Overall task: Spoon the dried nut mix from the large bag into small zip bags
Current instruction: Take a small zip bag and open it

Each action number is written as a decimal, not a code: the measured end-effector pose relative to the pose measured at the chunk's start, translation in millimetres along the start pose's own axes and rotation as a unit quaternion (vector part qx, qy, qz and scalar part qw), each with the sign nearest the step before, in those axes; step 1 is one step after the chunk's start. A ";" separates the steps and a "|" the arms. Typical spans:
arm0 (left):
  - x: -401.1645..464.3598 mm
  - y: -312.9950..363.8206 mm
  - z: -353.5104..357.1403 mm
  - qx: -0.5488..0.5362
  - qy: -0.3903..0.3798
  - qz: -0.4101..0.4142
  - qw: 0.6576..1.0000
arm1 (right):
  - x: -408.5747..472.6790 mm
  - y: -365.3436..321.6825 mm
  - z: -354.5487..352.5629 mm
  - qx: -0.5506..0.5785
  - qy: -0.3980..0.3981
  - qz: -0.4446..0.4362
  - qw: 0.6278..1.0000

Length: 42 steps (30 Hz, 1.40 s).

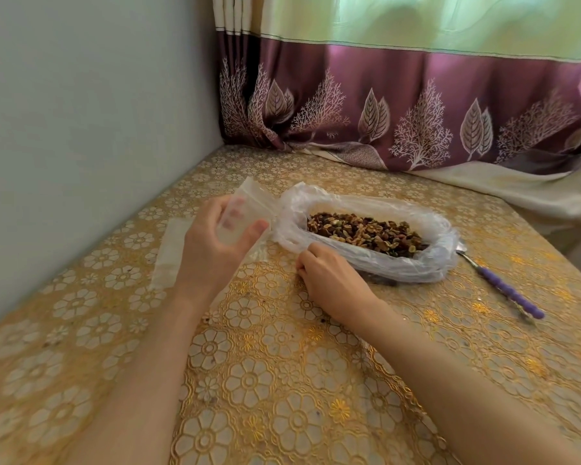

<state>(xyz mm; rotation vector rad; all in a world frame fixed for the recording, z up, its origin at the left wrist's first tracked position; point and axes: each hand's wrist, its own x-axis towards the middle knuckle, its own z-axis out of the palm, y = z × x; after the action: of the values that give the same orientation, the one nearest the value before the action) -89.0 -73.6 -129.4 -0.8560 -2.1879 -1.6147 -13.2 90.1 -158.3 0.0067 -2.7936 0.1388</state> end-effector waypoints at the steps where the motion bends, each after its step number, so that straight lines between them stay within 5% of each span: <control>1: -0.4 -0.2 0.5 0.000 -0.002 0.001 1.000 | -0.5 0.2 0.7 -0.008 0.003 -0.005 1.000; 11: -3.1 1.2 4.3 -0.011 -0.012 0.007 1.000 | 0.7 6.2 0.3 -0.029 -0.017 -0.016 0.999; 18: -1.6 1.6 4.0 -0.007 -0.011 0.012 1.000 | 4.7 10.7 -12.8 0.154 0.011 0.101 0.983; 35: -3.5 4.3 4.0 -0.008 -0.016 0.013 1.000 | 0.2 12.1 -1.1 -0.032 -0.004 -0.040 0.999; 39: -6.6 7.0 7.8 0.004 -0.040 0.021 0.999 | 1.1 13.6 -9.1 0.067 -0.001 0.024 0.997; 42: -10.7 11.1 16.0 0.010 -0.073 0.032 0.997 | 8.2 23.0 -24.4 0.179 0.084 0.107 0.974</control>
<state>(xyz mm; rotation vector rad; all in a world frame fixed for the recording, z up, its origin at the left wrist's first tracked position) -72.1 -59.5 -132.1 -1.0587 -2.2450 -1.5421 -13.2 115.4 -135.0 -0.2099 -2.5558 0.6607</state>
